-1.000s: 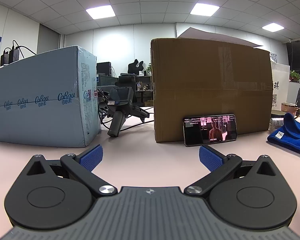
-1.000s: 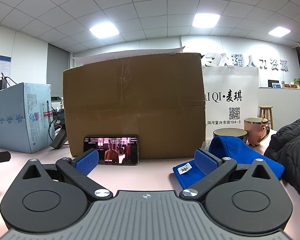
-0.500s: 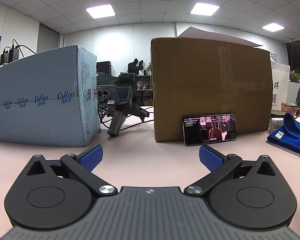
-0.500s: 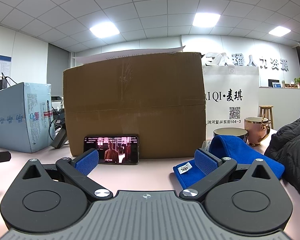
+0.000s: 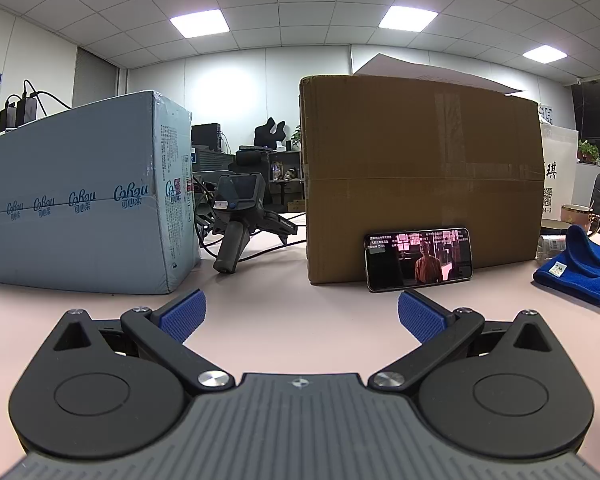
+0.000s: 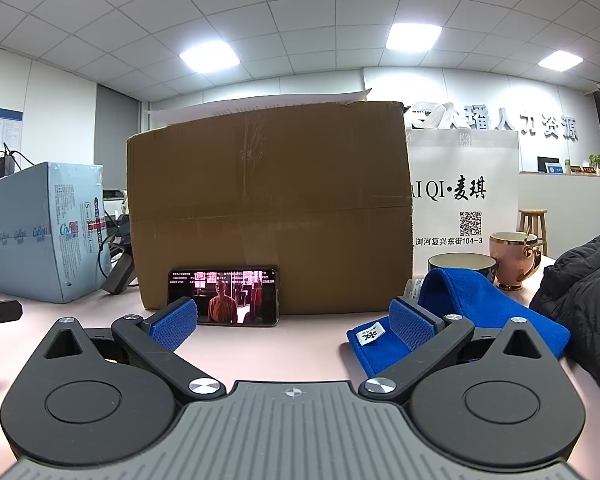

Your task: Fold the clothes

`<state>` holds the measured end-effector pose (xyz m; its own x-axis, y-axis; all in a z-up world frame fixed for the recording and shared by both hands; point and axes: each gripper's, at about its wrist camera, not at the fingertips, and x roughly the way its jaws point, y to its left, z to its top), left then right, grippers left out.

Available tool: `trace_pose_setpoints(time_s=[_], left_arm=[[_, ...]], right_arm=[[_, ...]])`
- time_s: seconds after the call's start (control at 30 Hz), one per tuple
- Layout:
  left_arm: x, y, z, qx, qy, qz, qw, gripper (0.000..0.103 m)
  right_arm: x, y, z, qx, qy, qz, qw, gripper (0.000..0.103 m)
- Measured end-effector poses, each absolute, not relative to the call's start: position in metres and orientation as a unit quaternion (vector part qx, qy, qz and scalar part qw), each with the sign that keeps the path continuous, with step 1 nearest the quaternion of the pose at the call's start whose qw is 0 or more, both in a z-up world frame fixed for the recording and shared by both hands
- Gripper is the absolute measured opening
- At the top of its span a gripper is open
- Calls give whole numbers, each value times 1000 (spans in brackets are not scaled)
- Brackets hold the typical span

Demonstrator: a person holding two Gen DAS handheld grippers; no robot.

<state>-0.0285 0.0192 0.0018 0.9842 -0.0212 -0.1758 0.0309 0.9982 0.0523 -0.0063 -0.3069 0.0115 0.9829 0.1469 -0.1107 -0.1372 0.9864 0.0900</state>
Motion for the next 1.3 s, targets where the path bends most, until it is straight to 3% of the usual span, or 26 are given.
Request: trace_pose_setpoints(time_s=[1.3], left_arm=[[-26, 16, 1, 28, 89, -16, 996, 103]], right_arm=[[1, -307, 11, 39, 68, 76, 994, 103]])
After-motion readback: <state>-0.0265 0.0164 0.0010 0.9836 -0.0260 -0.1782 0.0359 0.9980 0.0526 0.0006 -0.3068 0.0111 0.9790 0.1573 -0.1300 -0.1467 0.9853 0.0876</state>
